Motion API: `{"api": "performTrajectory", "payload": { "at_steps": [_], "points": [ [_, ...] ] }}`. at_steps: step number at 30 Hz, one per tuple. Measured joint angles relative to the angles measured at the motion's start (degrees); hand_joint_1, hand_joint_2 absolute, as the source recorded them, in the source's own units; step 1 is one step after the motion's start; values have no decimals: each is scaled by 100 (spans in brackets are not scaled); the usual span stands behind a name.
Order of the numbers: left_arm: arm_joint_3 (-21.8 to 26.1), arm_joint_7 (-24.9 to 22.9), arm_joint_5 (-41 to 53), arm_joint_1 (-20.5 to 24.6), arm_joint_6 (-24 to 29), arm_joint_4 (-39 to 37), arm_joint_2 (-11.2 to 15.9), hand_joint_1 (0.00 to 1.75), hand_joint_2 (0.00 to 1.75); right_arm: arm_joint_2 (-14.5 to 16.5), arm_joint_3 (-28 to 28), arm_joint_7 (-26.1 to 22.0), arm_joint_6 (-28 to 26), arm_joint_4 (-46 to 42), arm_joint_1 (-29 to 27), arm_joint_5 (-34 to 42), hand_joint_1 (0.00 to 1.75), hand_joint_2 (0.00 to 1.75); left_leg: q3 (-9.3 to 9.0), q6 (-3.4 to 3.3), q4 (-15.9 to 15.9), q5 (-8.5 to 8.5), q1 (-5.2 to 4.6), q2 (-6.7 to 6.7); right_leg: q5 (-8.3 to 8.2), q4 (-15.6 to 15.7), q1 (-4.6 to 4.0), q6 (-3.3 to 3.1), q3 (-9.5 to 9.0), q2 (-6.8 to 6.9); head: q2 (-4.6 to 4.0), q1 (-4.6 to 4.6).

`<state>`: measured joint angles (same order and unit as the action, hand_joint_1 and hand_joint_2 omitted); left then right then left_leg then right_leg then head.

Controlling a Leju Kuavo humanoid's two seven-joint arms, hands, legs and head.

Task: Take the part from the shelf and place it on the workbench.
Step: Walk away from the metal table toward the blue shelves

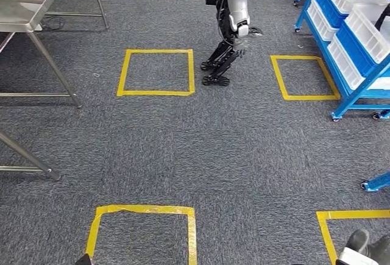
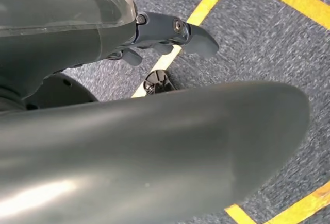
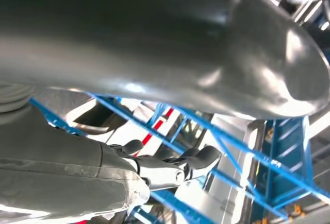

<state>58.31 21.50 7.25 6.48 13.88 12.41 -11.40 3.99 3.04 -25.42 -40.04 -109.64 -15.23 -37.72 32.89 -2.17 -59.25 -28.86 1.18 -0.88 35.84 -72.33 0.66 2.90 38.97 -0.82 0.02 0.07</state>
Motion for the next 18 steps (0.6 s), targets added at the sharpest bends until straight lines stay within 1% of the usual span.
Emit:
{"api": "performTrajectory", "payload": {
  "at_steps": [1, 2, 3, 4, 5, 6, 7, 8, 9, 10, 11, 12, 13, 14, 15, 16, 17, 18],
  "points": [
    [0, 2, -2, -4, 1, 0, 2, 0, 0, 1, 2, 0, 0, 1, -8, 1, 0, 0, -9, 1, -1, -13, 0, -54, 1, -170, 11, 19, 104, 21, 0, 0],
    [0, 3, -3, -6, 1, 0, 3, 0, 0, 1, 3, 0, 0, 1, -13, 1, 0, 0, -25, 8, -1, -28, 1, -100, -108, -119, 19, 30, 98, 39, 0, -1],
    [0, 4, -3, -4, 0, 0, 1, 0, 0, 1, 4, 0, 0, 0, -15, 2, 0, 0, -54, 19, -1, -48, 4, -145, -318, 173, 24, 33, -30, 76, 0, -1],
    [0, 4, -3, -1, -1, 0, -2, 0, 0, 1, 6, 0, 0, -1, -13, 2, 0, 0, -88, 37, 1, -71, 5, -185, -545, 596, 22, 28, -226, 162, 0, -1],
    [0, 5, -3, 1, -2, 0, -5, 0, 0, 1, 6, 1, 1, 0, -8, 2, 0, 0, -120, 62, 1, -94, -5, -220, -704, 982, 0, 9, -408, 259, 0, 0],
    [0, 5, -3, 1, -2, 0, -7, 0, 0, 1, 5, 1, 1, -1, -4, 2, 0, 0, -145, 90, 2, -115, -15, -253, -801, 1266, -22, -26, -540, 333, 0, -4],
    [0, 5, -3, 0, -2, 0, -7, 0, 0, 1, 6, 1, 1, -1, -4, 2, 0, 0, -161, 120, 6, -131, -27, -286, -811, 1388, -45, -63, -591, 375, 0, -8],
    [0, 4, -3, 0, -3, 0, -8, 0, 0, 1, 7, 1, 1, -1, -7, 3, 0, 0, -178, 149, 15, -140, -32, -326, -788, 1400, -70, -103, -591, 351, 0, -11],
    [0, 3, -3, 2, -4, 0, -8, 0, 0, 1, 10, 0, 1, -5, -14, 2, 0, 0, -200, 184, 30, -151, -25, -366, -792, 1409, -68, -150, -590, 296, 0, -15],
    [0, 2, -3, 8, -5, 0, -8, 0, 0, 3, 15, -1, 1, -10, -20, 3, 0, 0, -218, 220, 1, -189, -20, -357, -799, 1427, -61, -190, -603, 247, 0, -14],
    [0, 0, -3, 12, -8, -1, -7, 0, 0, 5, 20, -1, 0, -16, -19, 3, 0, 0, -202, 248, -99, -266, -16, -295, -808, 1447, -50, -239, -619, 198, 0, -16],
    [0, -1, -3, 13, -9, -1, -6, 0, 0, 10, 25, -1, 1, -22, -15, 2, 0, 0, -134, 266, -303, -393, -15, -201, -817, 1466, -38, -284, -636, 152, 0, -19],
    [0, -2, -3, 9, -11, -1, -5, 0, 0, 18, 27, -1, 1, -26, -13, 2, 0, 0, -2, 270, -620, -567, -17, -90, -817, 1472, -34, -316, -645, 106, 0, -21],
    [0, -3, -3, 3, -13, -1, -4, 0, 0, 23, 30, 0, 2, -26, -11, 2, 0, 0, 179, 263, -993, -744, -19, -18, -812, 1471, -40, -339, -646, 53, 0, -23],
    [1, -3, -3, -5, -15, 0, -3, 0, 0, 29, 31, 0, 2, -26, -15, 3, 0, 0, 358, 257, -1333, -873, -21, 13, -808, 1470, -48, -350, -649, -7, 0, -24],
    [1, -3, -3, -11, -17, 0, -1, 0, 0, 32, 32, 0, 2, -26, -19, 3, 0, 0, 486, 248, -1539, -906, -22, 28, -804, 1469, -54, -355, -656, -74, 0, -23],
    [2, -3, -3, -12, -22, 0, 1, 0, 0, 33, 33, 0, 2, -26, -22, 4, 0, 0, 527, 236, -1545, -821, -22, 37, -799, 1467, -58, -357, -668, -144, 0, -24],
    [2, -2, -3, -10, -27, 0, 1, 0, 0, 33, 33, 0, 2, -26, -24, 5, 0, 0, 462, 221, -1318, -621, -21, 49, -790, 1465, -59, -355, -687, -213, 0, -24]
  ]
}}
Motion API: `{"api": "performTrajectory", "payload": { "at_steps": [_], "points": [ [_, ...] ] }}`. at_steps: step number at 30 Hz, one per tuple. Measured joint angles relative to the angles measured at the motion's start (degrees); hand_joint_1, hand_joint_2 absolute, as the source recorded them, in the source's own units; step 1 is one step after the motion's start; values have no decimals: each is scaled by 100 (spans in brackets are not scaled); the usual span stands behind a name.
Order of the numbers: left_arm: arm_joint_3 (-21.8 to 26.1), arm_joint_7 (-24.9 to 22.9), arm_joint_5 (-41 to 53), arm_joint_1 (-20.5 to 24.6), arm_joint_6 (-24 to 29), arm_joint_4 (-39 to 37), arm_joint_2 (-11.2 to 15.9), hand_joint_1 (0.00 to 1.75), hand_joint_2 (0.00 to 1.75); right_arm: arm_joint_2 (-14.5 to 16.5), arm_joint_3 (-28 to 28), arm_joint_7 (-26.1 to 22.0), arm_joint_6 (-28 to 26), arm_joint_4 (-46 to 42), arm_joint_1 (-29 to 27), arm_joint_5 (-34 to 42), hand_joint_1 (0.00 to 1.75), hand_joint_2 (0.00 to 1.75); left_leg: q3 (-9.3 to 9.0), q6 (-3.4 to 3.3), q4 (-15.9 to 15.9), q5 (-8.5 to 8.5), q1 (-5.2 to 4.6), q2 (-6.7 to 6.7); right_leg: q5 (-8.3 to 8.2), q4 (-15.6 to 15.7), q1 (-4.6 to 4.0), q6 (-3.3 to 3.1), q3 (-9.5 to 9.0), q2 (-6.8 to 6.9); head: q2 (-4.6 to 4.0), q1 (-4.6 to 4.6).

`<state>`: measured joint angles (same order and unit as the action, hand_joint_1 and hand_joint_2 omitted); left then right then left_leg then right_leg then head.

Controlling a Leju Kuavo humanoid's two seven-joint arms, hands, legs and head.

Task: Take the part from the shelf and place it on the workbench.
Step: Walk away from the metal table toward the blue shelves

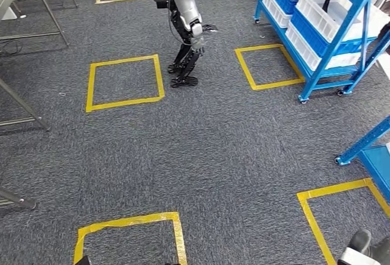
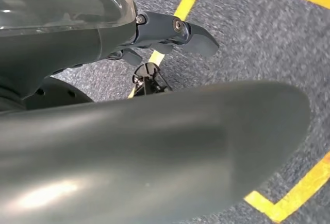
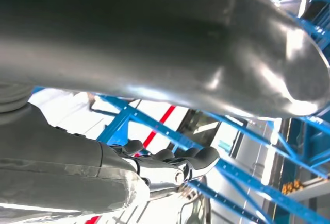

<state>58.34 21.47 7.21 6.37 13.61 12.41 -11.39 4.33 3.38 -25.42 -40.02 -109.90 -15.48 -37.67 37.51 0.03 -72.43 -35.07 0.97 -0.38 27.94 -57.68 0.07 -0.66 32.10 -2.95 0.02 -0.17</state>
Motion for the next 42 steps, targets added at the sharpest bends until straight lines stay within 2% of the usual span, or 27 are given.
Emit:
{"api": "performTrajectory", "payload": {
  "at_steps": [2, 3, 5, 7, 9, 11, 12, 13, 14, 15, 16, 18, 19, 20, 22, 24, 26, 28, 29, 30, 32, 34, 35, 37, 38, 40, 42],
  "points": [
    [1, 2, 0, 5, -11, 0, 2, 0, 0, 1, 2, 0, 0, 1, -1, 1, 0, 0, -279, -39, 749, 452, 6, 129, 29, -8, -4, 23, -35, -123, 0, 3],
    [1, 5, 2, 7, -15, 0, 4, 0, 0, 1, 2, 0, 1, 2, 0, 2, 0, 0, -393, -52, 1053, 584, 12, 216, 41, -21, -7, 44, -32, -179, 0, 6],
    [3, 9, 3, 8, -22, 0, 7, 0, 0, 2, 3, 0, 3, 3, -7, 3, 0, 0, -468, -69, 1267, 616, 3, 327, 46, -34, 6, 103, 2, -267, 0, 9],
    [3, 15, 1, 14, -31, 0, 4, 0, 0, 2, 5, 0, 2, 0, -29, 4, 0, 0, -484, -104, 1310, 628, -3, 266, 55, -34, 31, 169, 23, -299, 0, 4],
    [2, 21, 0, 19, -44, 0, -2, 0, 0, 3, 9, 0, -1, -5, -34, 4, 0, 0, -516, -158, 1346, 637, 20, 175, 196, -231, 29, 234, 102, -90, 0, 16],
    [2, 24, 0, 11, -54, 0, -5, 0, 0, 4, 10, 0, -2, -6, -13, 4, 0, 0, -539, -193, 1358, 622, 29, 63, 513, -847, 40, 295, 398, 161, 0, 27],
    [3, 24, 0, 2, -56, 0, -4, 0, 0, 4, 10, 0, -2, -3, -7, 5, 0, 0, -545, -199, 1357, 610, 29, 1, 660, -1227, 57, 321, 596, 204, 0, 26],
    [3, 25, 0, -6, -57, 0, -3, 0, 0, 4, 10, 0, -2, 0, -9, 6, 0, 0, -552, -199, 1357, 597, 29, -59, 731, -1506, 73, 343, 751, 226, 0, 25],
    [4, 25, 0, -11, -59, 0, -2, 0, 0, 4, 10, 0, -2, 3, -13, 7, 0, 0, -564, -193, 1356, 582, 30, -114, 698, -1605, 85, 362, 818, 241, 0, 25],
    [4, 24, 0, -13, -61, 0, -1, 0, 0, 4, 10, 0, -2, 5, -15, 7, 0, 0, -586, -181, 1356, 563, 35, -165, 548, -1457, 93, 374, 761, 267, 0, 25],
    [4, 24, 0, -11, -63, 0, -1, 0, 0, 4, 10, 0, -2, 7, -16, 8, 0, 0, -619, -162, 1356, 539, 41, -210, 323, -1109, 97, 379, 602, 319, 0, 25],
    [3, 24, 0, -6, -65, 0, -2, 0, 0, 4, 9, 0, -2, 8, -6, 7, 0, 0, -684, -105, 1356, 486, 35, -283, 4, -362, 65, 348, 243, 508, 0, 26],
    [3, 24, 0, -5, -65, 0, -2, 0, 0, 4, 9, 0, -1, 9, 0, 8, 0, 0, -705, -71, 1357, 467, 24, -317, -46, -163, 42, 311, 153, 575, 0, 23],
    [3, 26, 0, -5, -67, 0, -2, 0, 0, 4, 9, 0, -1, 10, 2, 8, 0, 0, -720, -39, 1363, 453, 11, -353, -27, -97, 16, 267, 129, 600, 0, 19],
    [3, 29, 0, 3, -76, 0, -2, 0, 0, 4, 13, 0, 0, 8, -6, 11, 0, 0, -762, 26, 1386, 426, 11, -436, -25, -82, 6, 172, 137, 509, 0, 11],
    [3, 31, 1, 19, -88, 0, -2, 0, 0, 5, 18, 0, -1, -1, -4, 11, 0, 0, -745, 73, 1248, 290, 25, -344, -34, -50, 26, 81, 114, 410, 0, 7],
    [2, 32, 4, 21, -93, 0, -1, 0, 0, 8, 18, 0, -1, -7, 10, 10, 0, 0, -483, 82, 665, -21, 25, -135, -36, -35, 33, 11, 99, 315, 0, -2],
    [3, 34, 4, 0, -95, 0, 1, 0, 0, 10, 17, 0, 0, -1, 11, 11, 0, 0, -90, 70, -61, -269, 11, -44, -30, -36, 14, -20, 94, 194, 0, -7],
    [3, 37, 3, -9, -97, 0, 3, 0, 0, 11, 17, 0, 0, 2, 9, 11, 0, 0, 29, 56, -221, -251, 3, -28, -26, -37, 2, -26, 87, 123, 0, -7],
    [3, 40, 1, -13, -101, 0, 4, 0, 0, 11, 19, 0, 0, 6, 7, 12, 0, 0, 48, 34, -160, -119, -3, -16, -20, -38, -8, -30, 73, 53, 0, -7],
    [3, 49, 0, -9, -109, 0, 5, 0, 0, 11, 19, 0, 0, 9, 6, 11, 0, 0, -161, -39, 501, 356, -14, 83, -4, -38, -20, -27, 38, -79, 0, -7],
    [3, 62, 3, -3, -130, -1, 12, 0, 0, 11, 17, 0, 2, 16, 10, 10, 0, 0, -390, -102, 1122, 646, -17, 268, 11, -53, -30, 6, 37, -192, 0, -4],
    [3, 71, 4, -2, -140, -1, 15, 0, 0, 11, 17, 0, 3, 20, 8, 10, 0, 0, -439, -119, 1255, 674, -26, 331, 13, -58, -22, 32, 51, -238, 0, -2],
    [3, 81, 3, 4, -153, -1, 18, 0, 0, 10, 18, 0, 4, 23, -8, 11, 0, 0, -463, -139, 1306, 661, -43, 307, 8, -53, 0, 99, 74, -323, 0, -5],
    [3, 85, 1, 10, -157, 0, 15, 0, 0, 9, 19, 0, 3, 22, -19, 12, 0, 0, -478, -160, 1330, 670, -36, 265, 25, -65, 4, 132, 76, -302, 0, -3],
    [4, 86, 0, 14, -166, 0, 5, 0, 0, 7, 16, 0, 1, 16, -17, 12, 0, 0, -516, -201, 1377, 685, 0, 167, 180, -279, 2, 210, 167, -102, 0, 10],
    [4, 85, 0, 1, -168, 0, -1, 0, 0, 7, 13, 0, -1, 19, 1, 13, 0, 0, -538, -222, 1388, 675, 15, 52, 495, -901, 36, 292, 474, 144, 0, 22]
  ]
}}
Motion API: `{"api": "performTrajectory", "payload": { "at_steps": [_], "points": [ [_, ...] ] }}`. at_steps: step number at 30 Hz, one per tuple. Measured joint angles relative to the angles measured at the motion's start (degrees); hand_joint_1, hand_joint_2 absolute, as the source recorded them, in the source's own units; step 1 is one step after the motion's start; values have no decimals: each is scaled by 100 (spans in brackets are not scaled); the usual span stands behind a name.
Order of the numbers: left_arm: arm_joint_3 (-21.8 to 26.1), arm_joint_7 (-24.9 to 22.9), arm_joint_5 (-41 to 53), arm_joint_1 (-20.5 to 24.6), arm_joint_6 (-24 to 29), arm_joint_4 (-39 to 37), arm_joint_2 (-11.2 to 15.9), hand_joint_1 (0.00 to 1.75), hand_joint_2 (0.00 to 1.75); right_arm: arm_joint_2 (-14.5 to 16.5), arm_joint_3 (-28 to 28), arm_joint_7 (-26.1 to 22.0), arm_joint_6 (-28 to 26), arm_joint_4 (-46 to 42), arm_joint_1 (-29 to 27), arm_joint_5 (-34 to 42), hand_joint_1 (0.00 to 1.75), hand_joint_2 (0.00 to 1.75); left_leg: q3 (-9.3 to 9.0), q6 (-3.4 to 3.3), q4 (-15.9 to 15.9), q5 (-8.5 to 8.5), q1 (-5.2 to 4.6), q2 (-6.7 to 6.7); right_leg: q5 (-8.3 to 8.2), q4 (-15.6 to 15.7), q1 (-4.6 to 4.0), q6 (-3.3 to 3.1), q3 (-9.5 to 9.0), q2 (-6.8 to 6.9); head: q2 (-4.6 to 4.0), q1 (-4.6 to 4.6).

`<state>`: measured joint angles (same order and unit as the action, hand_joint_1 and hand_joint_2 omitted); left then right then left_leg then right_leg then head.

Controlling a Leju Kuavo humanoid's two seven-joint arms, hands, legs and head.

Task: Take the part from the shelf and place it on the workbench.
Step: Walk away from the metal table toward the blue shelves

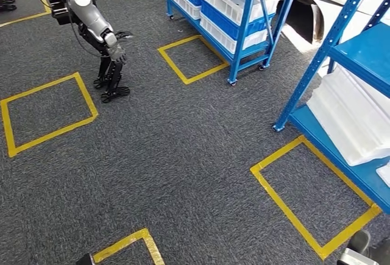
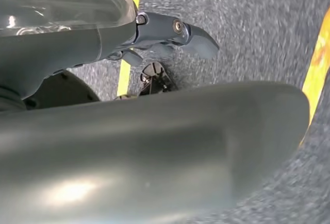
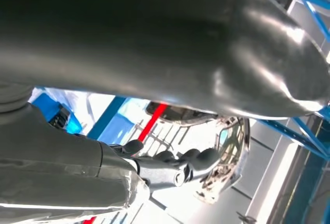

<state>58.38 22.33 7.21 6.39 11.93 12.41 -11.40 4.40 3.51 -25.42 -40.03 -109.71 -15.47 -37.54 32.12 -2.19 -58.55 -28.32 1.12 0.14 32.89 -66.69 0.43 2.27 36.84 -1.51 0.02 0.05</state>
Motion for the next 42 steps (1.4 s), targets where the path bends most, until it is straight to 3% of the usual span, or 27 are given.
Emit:
{"api": "performTrajectory", "payload": {
  "at_steps": [2, 3, 4, 6, 8, 11, 12, 14, 16, 17, 18, 19, 22, 24, 26, 29, 31, 33, 34, 35, 37, 39, 42],
  "points": [
    [0, -1, 0, -21, 2, 0, 3, 0, 0, 0, -1, 0, 1, 14, -3, 1, 0, 0, -10, 2, -2, -21, 5, -122, 171, -581, 48, 63, 314, 84, 0, -1],
    [0, -1, 0, -27, 3, 0, 4, 0, 0, -1, -1, 0, 1, 19, -10, 1, 0, 0, -19, 12, -2, -33, 10, -176, 107, -611, 64, 85, 345, 106, 0, -2],
    [0, -1, 0, -29, 2, 0, 3, 0, 0, -1, -1, 0, 1, 22, -15, 1, 0, 0, -35, 28, -3, -47, 18, -224, -53, -426, 74, 101, 266, 134, 0, -2],
    [0, -2, 0, -23, 1, 0, 1, 0, 0, -1, -2, 1, 1, 23, -12, 1, 0, 0, -85, 80, -4, -88, 21, -305, -426, 318, 64, 110, -97, 298, 0, -2],
    [0, -3, 0, -21, 1, 0, 1, 0, 0, 1, -2, 2, 1, 23, -3, 1, 0, 0, -122, 149, -8, -131, -3, -367, -567, 790, 29, 41, -319, 418, 0, -9],
    [0, -7, 0, -10, 1, 0, 1, 0, 0, 1, 4, 4, 1, 21, -25, 1, 0, 0, -173, 245, 13, -175, 0, -455, -547, 839, 5, -110, -320, 311, 0, -18],
    [0, -8, 0, -4, 1, 0, 1, 0, 0, 2, 5, 4, 0, 18, -32, 1, 0, 0, -172, 271, -30, -228, 14, -420, -551, 847, 10, -152, -326, 266, 0, -18],
    [1, -10, 1, 2, 1, 0, 0, 0, 0, 7, 4, 3, 0, 12, -29, 0, 0, 0, -4, 293, -439, -494, 25, -252, -558, 863, 24, -234, -339, 187, 0, -23],
    [3, -10, 1, -11, 2, 0, 1, 0, 0, 9, 2, 2, 1, 11, -28, -1, 0, 0, 381, 280, -1227, -845, 10, -119, -549, 862, 7, -286, -342, 88, 0, -25],
    [4, -10, 0, -21, 3, 0, 2, 0, 0, 10, 1, 2, 1, 11, -33, -2, 0, 0, 546, 270, -1531, -926, 1, -94, -544, 861, -4, -296, -347, 24, 0, -25],
    [4, -10, 0, -27, 4, 0, 2, 0, 0, 10, 1, 2, 1, 11, -40, -2, 0, 0, 629, 253, -1645, -892, -7, -79, -541, 861, -14, -301, -356, -43, 0, -25],
    [4, -10, 0, -29, 4, 0, 3, 0, 0, 10, 1, 2, 1, 11, -46, -2, 0, 0, 606, 228, -1524, -742, -13, -65, -536, 860, -22, -302, -370, -112, 0, -25],
    [6, -9, 3, -22, 5, 0, 10, 0, 0, 11, -1, 2, 2, 15, -49, -3, 0, 0, 218, 116, -461, -117, -19, 180, -513, 847, -45, -278, -397, -304, 0, -21],
    [8, -7, 6, -16, 7, 0, 14, 0, 0, 12, -1, 3, 4, 19, -57, -4, 0, 0, 92, 97, -114, -14, -27, 322, -510, 836, -38, -227, -368, -405, 0, -20],
    [10, -5, 2, -2, 7, 0, 8, 0, 0, 13, 2, 3, 4, 17, -75, -5, 0, 0, 64, 95, -58, -20, -33, 270, -510, 842, -15, -156, -346, -469, 0, -25],
    [12, -9, 0, 1, 1, 0, -5, 0, 0, 14, -1, 4, -1, 11, -60, -2, 0, 0, -5, 32, 10, -8, 3, 108, -263, 482, -18, -53, -200, -150, 0, -11],
    [19, -12, 0, -10, -1, 0, -4, 0, 0, 15, -4, 9, -1, 27, -49, 5, 0, 0, -29, 16, 12, -30, 4, -17, 76, -247, 7, 10, 161, 43, 0, -2],
    [32, -12, 0, -18, 1, 0, -2, 0, 0, 15, -4, 17, 0, 53, -61, 15, 0, 0, -44, 23, 11, -56, 5, -138, 192, -742, 40, 56, 426, 95, 0, -2],
    [37, -12, 0, -20, -1, 0, -2, 0, 0, 15, -3, 20, 1, 63, -66, 19, 0, 0, -61, 34, 10, -73, 7, -190, 81, -663, 50, 71, 395, 115, 0, -2],
    [40, -11, 0, -19, -3, 0, -2, 0, 0, 15, -3, 23, 1, 72, -67, 21, 0, 0, -86, 48, 10, -93, 12, -237, -107, -381, 57, 77, 258, 145, 0, -2],
    [43, -9, 0, -15, -12, 0, -3, 0, 0, 15, -3, 30, 0, 81, -59, 28, 0, 0, -152, 104, 8, -145, 8, -317, -452, 421, 39, 55, -146, 301, 0, 0],
    [49, -4, 0, -11, -17, 0, -3, 0, 0, 16, -1, 61, 2, 93, -52, 53, 0, 0, -196, 170, 10, -187, -12, -377, -540, 813, -3, -29, -341, 383, 0, -7],
    [57, -2, 0, 8, -20, 0, -3, 0, 0, 21, 41, 178, 42, 171, -51, 186, 0, 0, -243, 265, 23, -239, -3, -419, -525, 832, -17, -163, -343, 266, 0, -10]
  ]
}}
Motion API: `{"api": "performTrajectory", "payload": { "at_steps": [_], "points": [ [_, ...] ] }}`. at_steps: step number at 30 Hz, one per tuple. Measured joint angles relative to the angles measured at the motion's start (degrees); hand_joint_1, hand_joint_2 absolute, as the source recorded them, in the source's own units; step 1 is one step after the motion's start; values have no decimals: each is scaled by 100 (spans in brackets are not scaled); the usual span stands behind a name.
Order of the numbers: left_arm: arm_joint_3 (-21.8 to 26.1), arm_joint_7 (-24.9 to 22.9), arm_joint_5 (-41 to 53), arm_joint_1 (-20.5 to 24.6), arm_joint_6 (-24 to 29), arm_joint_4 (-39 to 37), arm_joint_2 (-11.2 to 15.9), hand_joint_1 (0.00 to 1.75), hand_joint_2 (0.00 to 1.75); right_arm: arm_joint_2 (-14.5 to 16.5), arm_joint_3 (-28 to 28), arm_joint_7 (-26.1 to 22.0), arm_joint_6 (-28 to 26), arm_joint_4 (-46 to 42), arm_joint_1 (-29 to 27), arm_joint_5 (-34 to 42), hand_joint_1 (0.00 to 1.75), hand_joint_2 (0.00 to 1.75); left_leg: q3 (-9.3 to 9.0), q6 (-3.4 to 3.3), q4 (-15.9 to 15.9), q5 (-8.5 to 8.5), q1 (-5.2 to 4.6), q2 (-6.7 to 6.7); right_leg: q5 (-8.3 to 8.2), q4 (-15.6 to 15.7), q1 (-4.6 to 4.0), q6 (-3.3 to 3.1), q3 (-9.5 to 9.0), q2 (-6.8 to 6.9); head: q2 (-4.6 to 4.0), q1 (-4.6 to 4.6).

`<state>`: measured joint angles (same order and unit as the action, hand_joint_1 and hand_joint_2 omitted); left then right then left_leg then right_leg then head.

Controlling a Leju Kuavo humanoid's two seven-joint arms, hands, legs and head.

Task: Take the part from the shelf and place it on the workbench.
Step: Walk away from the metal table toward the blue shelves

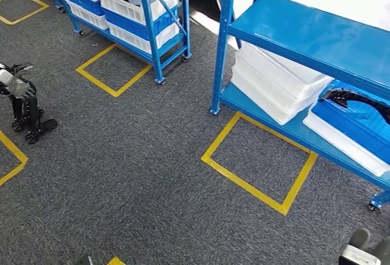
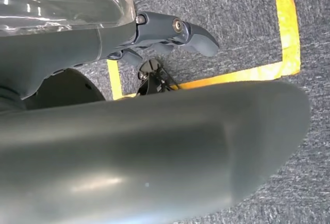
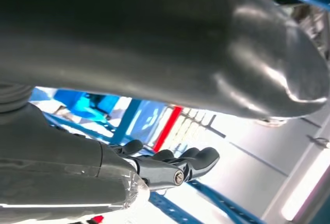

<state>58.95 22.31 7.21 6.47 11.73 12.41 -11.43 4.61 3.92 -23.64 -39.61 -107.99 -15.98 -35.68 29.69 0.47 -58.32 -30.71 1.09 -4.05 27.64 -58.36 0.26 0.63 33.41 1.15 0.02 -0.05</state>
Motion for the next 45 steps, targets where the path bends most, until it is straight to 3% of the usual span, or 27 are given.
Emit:
{"api": "performTrajectory", "payload": {
  "at_steps": [2, 4, 6, 7, 8, 10, 11, 13, 15, 17, 19, 21, 22, 23, 24, 26, 27, 30, 32, 35, 36, 37, 38, 41, 43, 45],
  "points": [
    [8, -2, 0, 1, -3, 0, 0, 0, 0, 20, 89, 42, 85, 126, 30, 196, 0, 0, 106, 36, -277, -200, 11, 140, -12, 28, 25, -79, -18, -80, 0, -5],
    [21, -8, 0, -10, -5, 0, 1, 0, 0, 65, 244, -20, 223, 345, 73, 479, 0, 0, 455, 34, -986, -535, 3, 290, -8, 32, 25, -126, -22, -163, 0, -11],
    [32, -14, 0, -27, -3, 0, 2, 0, 0, 128, 480, -102, 413, 641, 119, 767, 0, 0, 792, 19, -1569, -669, -10, 332, -3, 31, 9, -141, -29, -276, 0, -12],
    [35, -16, 0, -33, -1, 0, 2, 0, 0, 168, 648, -149, 539, 839, 171, 903, 0, 0, 840, -1, -1576, -569, -15, 344, -1, 31, 1, -142, -37, -345, 0, -12],
    [37, -17, 0, -34, 0, 0, 2, 0, 0, 215, 854, -220, 684, 1082, 247, 1028, 0, 0, 786, -29, -1358, -365, -19, 367, 2, 31, -5, -141, -51, -418, 0, -13],
    [39, -17, 1, -25, 1, 0, 6, 0, 0, 318, 1339, -429, 940, 1630, 415, 1208, 0, 0, 520, -105, -613, 84, -24, 538, 16, 26, -13, -124, -75, -545, 0, -9],
    [40, -17, 5, -20, 1, 0, 9, 0, 0, 357, 1564, -518, 1016, 1873, 482, 1245, 0, 0, 407, -125, -313, 206, -23, 648, 23, 17, -12, -105, -71, -596, 0, -6],
    [43, -18, 7, -15, 3, 0, 14, 0, 0, 415, 1901, -608, 1078, 2223, 559, 1270, 0, 0, 327, -142, -94, 229, -38, 780, 22, 11, 13, -41, -36, -683, 0, -6],
    [44, -17, 2, -8, 4, 0, 11, 0, 0, 457, 2119, -596, 1100, 2426, 593, 1251, 0, 0, 299, -166, -39, 240, -48, 703, 25, 14, 43, 36, -15, -730, 0, -13],
    [45, -14, 0, -2, 3, 0, 5, 0, 0, 507, 2324, -469, 1121, 2635, 673, 1189, 0, 0, 250, -215, 15, 255, -21, 585, 172, -195, 36, 103, 76, -533, 0, 1],
    [46, -8, 0, -12, 3, 0, 2, 0, 0, 520, 2593, -349, 1129, 3169, 906, 1099, 0, 0, 216, -246, 35, 245, -9, 438, 487, -811, 40, 166, 383, -273, 0, 13],
    [47, -2, 0, -22, 2, 0, 3, 0, 0, 453, 2975, -411, 1066, 4128, 1177, 1017, 0, 0, 204, -252, 35, 225, -9, 307, 682, -1424, 76, 228, 708, -186, 0, 11],
    [47, 1, 0, -22, -2, 0, 2, 0, 0, 390, 3183, -494, 1011, 4684, 1285, 989, 0, 0, 197, -247, 34, 214, -7, 262, 637, -1480, 91, 251, 741, -163, 0, 11],
    [47, 2, 0, -21, -7, 0, 1, 0, 0, 316, 3389, -582, 951, 5253, 1374, 969, 0, 0, 183, -237, 34, 200, -4, 228, 495, -1309, 101, 264, 657, -139, 0, 11],
    [47, 3, 0, -20, -13, 0, -2, 0, 0, 237, 3571, -657, 900, 5783, 1451, 956, 0, 0, 161, -221, 34, 183, 0, 197, 292, -948, 103, 267, 475, -95, 0, 11],
    [47, 6, 0, -20, -22, 0, -5, 0, 0, 115, 3861, -746, 841, 6642, 1586, 939, 0, 0, 118, -167, 31, 138, -18, 132, 16, -221, 73, 212, 107, 57, 0, 10],
    [47, 10, 0, -17, -27, 0, -7, 0, 0, 75, 3965, -760, 829, 6969, 1639, 927, 0, 0, 102, -137, 28, 118, -31, 97, -33, -27, 53, 169, 17, 96, 0, 7],
    [48, 38, 0, 4, -64, 0, -8, 0, 0, -16, 4172, -551, 811, 7728, 1758, 827, 0, 0, 55, -44, 46, 75, -33, -3, -26, 43, 26, 39, 7, -3, 0, 0],
    [47, 81, 0, 9, -109, 0, -8, 0, 0, -51, 4236, -52, 795, 8108, 1815, 615, 0, 0, 92, 4, -114, -73, -15, 80, -33, 67, 46, -43, -16, -65, 0, -9],
    [45, 150, 0, -5, -192, 0, -2, 0, 0, -42, 4226, 925, 814, 8617, 1866, 143, 0, 0, 584, 19, -1160, -581, -11, 297, -23, 75, 36, -130, -34, -139, 0, -25],
    [45, 168, 0, -13, -215, 0, 1, 0, 0, -24, 4205, 1196, 852, 8762, 1868, 6, 0, 0, 760, 18, -1487, -672, -14, 325, -17, 74, 25, -144, -42, -172, 0, -25],
    [45, 185, 0, -19, -241, 0, 6, 0, 0, 0, 4178, 1424, 916, 8889, 1867, -105, 0, 0, 855, 12, -1622, -647, -18, 338, -10, 73, 16, -152, -54, -207, 0, -25],
    [45, 203, 0, -23, -264, 0, 10, 0, 0, 26, 4147, 1616, 1006, 8995, 1867, -188, 0, 0, 841, -3, -1522, -504, -21, 343, 0, 73, 9, -156, -73, -243, 0, -25],
    [40, 244, 1, -17, -325, 0, 23, 0, 0, 111, 4045, 2059, 1340, 9225, 1876, -360, 0, 0, 423, -100, -448, 119, -46, 377, 55, 68, -6, -125, -142, -332, 0, -24],
    [34, 266, 2, -4, -351, 0, 32, 0, 0, 153, 3982, 2254, 1574, 9322, 1878, -443, 0, 0, 263, -142, -44, 208, -70, 398, 76, 66, -14, -63, -159, -355, 0, -20],
    [29, 284, 1, 1, -374, 0, 34, 0, 0, 180, 3922, 2374, 1782, 9390, 1875, -510, 0, 0, 218, -174, 27, 181, -70, 397, 62, 38, -13, 4, -168, -356, 0, -20]
  ]
}}
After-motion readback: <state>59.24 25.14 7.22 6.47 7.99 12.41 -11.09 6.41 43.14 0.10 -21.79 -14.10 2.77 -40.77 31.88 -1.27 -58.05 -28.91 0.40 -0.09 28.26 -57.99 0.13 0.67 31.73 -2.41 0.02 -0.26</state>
